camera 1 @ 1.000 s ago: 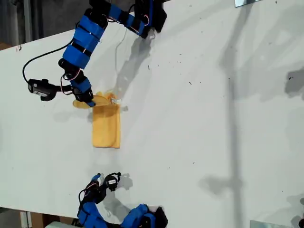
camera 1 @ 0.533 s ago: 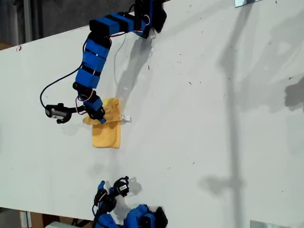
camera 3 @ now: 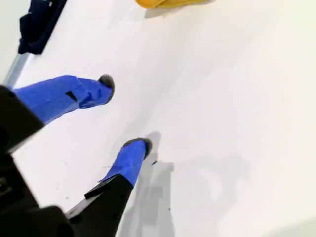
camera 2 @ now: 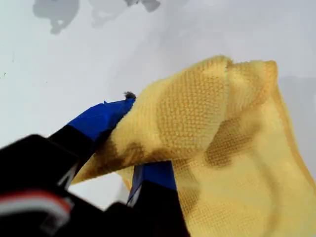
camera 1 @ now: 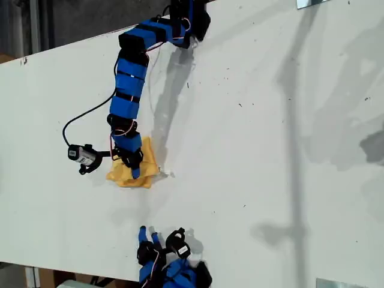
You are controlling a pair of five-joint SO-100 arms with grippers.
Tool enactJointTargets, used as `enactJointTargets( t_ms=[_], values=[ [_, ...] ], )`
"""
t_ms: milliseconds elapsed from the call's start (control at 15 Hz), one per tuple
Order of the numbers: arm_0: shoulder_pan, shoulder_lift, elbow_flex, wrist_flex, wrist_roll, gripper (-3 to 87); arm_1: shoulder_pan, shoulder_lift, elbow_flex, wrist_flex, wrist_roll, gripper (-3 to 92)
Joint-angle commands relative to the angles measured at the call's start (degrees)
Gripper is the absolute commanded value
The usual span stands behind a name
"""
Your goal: Grasp corners of a square towel and fold twice.
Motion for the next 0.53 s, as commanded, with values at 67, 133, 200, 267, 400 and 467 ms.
enactJointTargets(
  t_ms=[67,133,200,267,400,467],
  values=[
    [6.4,0.7,1.4,2.5,-5.7,17.5,2.9,-1.9,-6.4,-6.6,2.5,1.9],
    [7.2,0.7,1.4,2.7,-5.8,17.3,4.5,-2.1,-6.2,-7.6,3.9,3.7],
    [7.3,0.7,1.4,2.7,-5.4,17.2,6.2,-2.2,-6.2,-8.9,5.2,3.0],
    [7.3,0.7,1.4,2.7,-5.1,17.1,7.6,-2.6,-6.2,-10.7,6.0,2.0],
    [7.6,0.7,1.4,2.6,-5.1,17.0,9.0,-5.1,-6.7,-14.6,7.2,0.7],
    [7.6,0.7,1.4,2.6,-5.0,16.9,9.1,-6.7,-6.9,-15.8,7.6,1.2]
  ],
)
